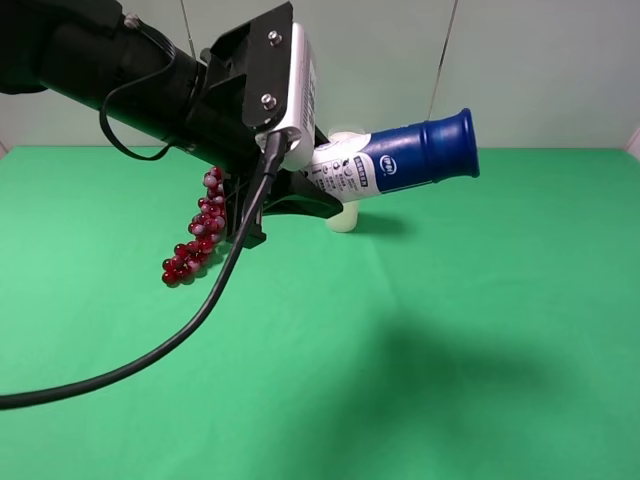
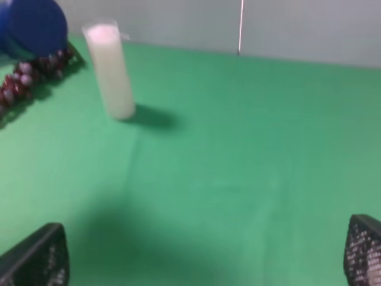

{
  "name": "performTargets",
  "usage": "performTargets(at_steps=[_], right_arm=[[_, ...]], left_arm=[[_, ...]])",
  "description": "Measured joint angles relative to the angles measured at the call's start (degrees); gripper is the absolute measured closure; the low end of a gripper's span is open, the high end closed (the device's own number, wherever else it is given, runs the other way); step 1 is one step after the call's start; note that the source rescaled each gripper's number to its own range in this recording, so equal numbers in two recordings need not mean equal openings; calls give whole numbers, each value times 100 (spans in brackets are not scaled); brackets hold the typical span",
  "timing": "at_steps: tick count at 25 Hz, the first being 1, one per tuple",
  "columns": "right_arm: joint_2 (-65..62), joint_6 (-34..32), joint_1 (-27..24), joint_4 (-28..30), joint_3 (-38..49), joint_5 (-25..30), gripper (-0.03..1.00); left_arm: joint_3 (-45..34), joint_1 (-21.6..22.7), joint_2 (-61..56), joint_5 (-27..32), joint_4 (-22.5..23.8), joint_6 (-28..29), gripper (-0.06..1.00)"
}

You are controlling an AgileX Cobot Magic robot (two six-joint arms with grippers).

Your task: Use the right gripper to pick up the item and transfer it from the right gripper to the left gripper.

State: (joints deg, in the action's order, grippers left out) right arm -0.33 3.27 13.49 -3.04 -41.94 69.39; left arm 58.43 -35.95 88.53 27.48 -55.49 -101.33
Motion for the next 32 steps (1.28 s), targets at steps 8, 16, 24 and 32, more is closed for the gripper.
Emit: performTargets(at_steps=[8, 16, 24, 32], right_arm=[[0, -81, 0, 102, 0, 38, -3], [0, -183, 0, 143, 951, 44, -3], [0, -284, 0, 129, 1071, 48, -3], [0, -327, 0, 205, 1157, -442, -3]], left_arm=[[0, 0, 0, 4, 0, 0, 94], [0, 0, 0, 4, 0, 0, 94], [0, 0, 0, 50, 0, 0, 94], [0, 0, 0, 68, 0, 0, 94]])
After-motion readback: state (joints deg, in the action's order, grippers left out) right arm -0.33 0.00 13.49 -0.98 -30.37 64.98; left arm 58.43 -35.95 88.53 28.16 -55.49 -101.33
